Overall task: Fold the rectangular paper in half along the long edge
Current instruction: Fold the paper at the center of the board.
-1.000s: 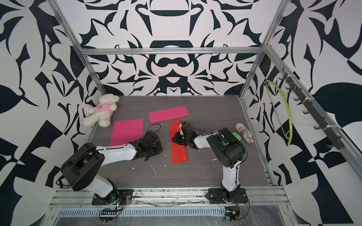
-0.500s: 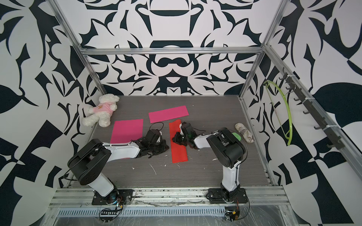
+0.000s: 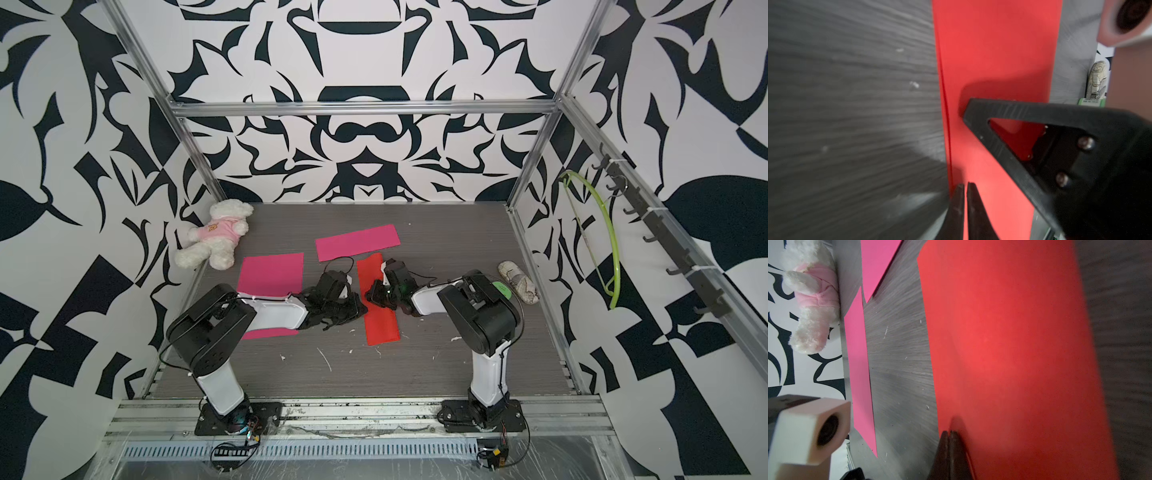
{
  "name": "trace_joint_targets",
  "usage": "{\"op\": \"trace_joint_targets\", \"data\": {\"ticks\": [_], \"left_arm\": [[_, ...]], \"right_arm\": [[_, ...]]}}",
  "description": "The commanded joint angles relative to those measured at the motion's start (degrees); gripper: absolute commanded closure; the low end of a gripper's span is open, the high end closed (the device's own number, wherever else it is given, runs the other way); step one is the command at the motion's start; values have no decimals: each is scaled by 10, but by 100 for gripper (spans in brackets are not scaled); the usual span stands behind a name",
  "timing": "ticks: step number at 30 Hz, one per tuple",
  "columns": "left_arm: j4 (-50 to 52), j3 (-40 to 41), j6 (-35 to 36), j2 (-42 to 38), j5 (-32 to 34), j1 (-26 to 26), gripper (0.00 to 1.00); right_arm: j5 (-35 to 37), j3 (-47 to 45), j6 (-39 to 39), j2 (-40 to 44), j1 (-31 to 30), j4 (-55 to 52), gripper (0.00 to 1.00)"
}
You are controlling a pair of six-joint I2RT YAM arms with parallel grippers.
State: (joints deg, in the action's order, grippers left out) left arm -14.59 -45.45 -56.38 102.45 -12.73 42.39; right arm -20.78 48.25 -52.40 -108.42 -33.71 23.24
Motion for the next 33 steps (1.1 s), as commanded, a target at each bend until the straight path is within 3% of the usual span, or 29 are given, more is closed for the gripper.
{"op": "trace_joint_targets", "data": {"ticks": [1, 14, 20, 33], "left_arm": [[12, -9, -3, 25, -4, -1, 87], [190, -16, -2, 43, 67, -4, 90], [198, 10, -39, 69, 61, -13, 89], [214, 9, -40, 92, 69, -13, 90]], "right_arm": [[4, 2, -1, -11, 2, -22, 100], [-2, -6, 11, 7, 17, -32, 100], [-4, -21, 25, 26, 40, -45, 100], [-1, -62, 70, 76, 121, -88, 94]]}}
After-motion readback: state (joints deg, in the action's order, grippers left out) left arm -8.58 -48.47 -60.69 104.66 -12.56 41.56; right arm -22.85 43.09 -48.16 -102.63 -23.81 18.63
